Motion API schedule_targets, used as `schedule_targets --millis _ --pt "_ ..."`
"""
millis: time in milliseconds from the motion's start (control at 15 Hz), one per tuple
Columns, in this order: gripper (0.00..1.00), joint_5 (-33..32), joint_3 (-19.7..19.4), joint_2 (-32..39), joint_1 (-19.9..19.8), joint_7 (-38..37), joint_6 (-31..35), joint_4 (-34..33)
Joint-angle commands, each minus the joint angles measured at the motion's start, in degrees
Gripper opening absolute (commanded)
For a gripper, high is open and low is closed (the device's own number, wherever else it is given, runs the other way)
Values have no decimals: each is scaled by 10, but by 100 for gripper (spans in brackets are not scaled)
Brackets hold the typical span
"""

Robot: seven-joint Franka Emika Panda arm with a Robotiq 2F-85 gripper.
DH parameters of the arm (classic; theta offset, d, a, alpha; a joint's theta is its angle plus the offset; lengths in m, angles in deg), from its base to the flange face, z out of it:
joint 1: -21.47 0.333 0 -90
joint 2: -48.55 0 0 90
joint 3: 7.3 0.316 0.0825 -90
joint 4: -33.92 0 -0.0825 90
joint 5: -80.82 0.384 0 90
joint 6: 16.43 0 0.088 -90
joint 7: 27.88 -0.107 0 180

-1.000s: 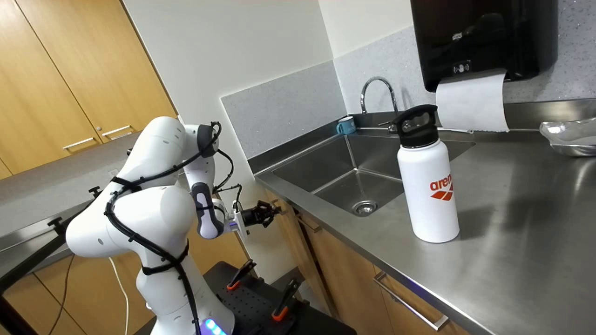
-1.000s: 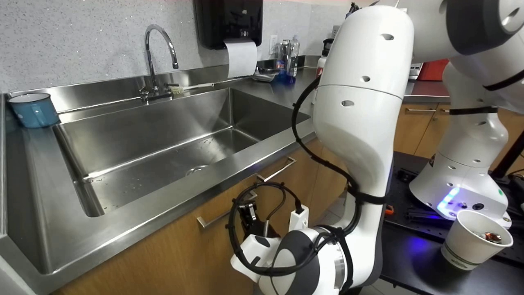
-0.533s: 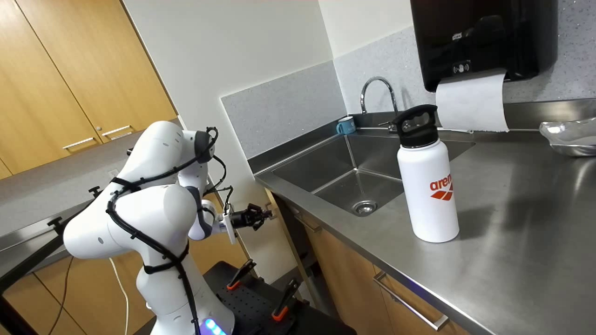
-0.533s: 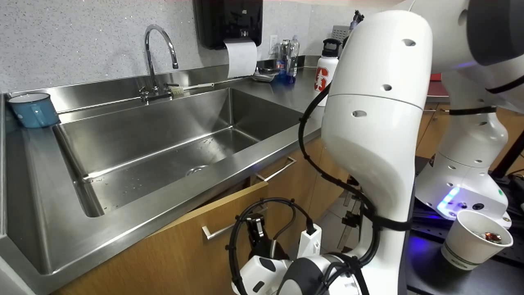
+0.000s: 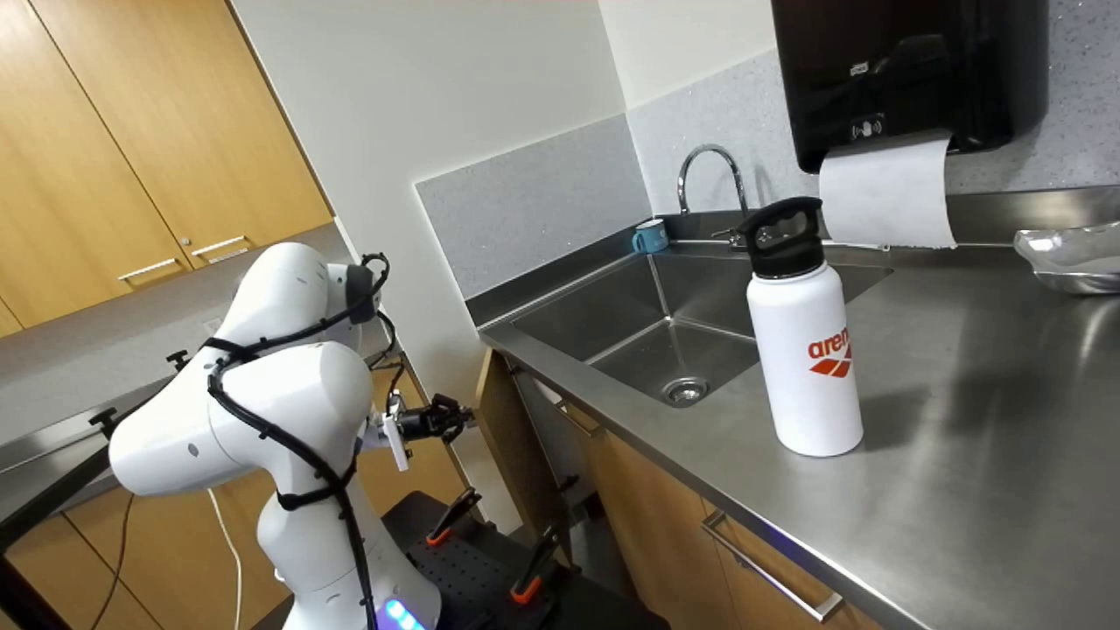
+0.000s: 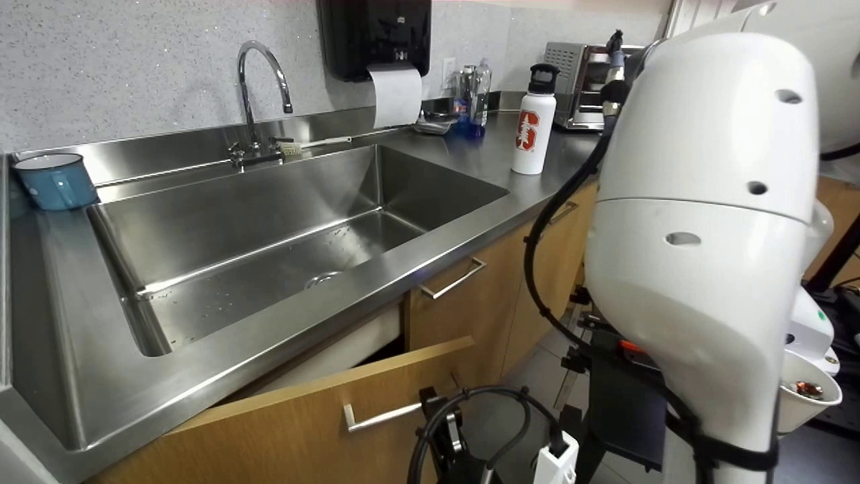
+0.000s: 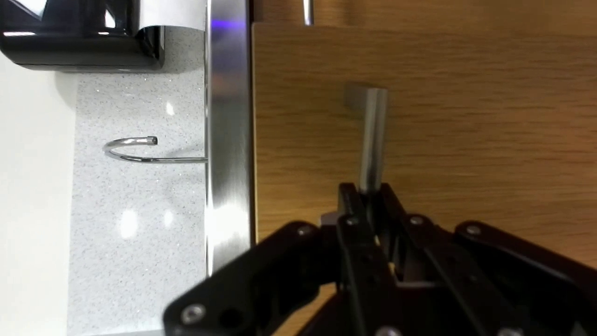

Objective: Open the left door of the cabinet on the far left

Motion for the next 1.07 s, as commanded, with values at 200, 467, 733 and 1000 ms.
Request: schedule_targets --millis 200,467,733,1000 --pt "38 -16 -3 -4 69 39 83 -79" --pt "62 -39 -10 -62 45 6 224 -34" --pt "92 -40 -7 -148 -9 -22 398 62" --pt "100 -83 -5 -232 -48 -42 563 158"
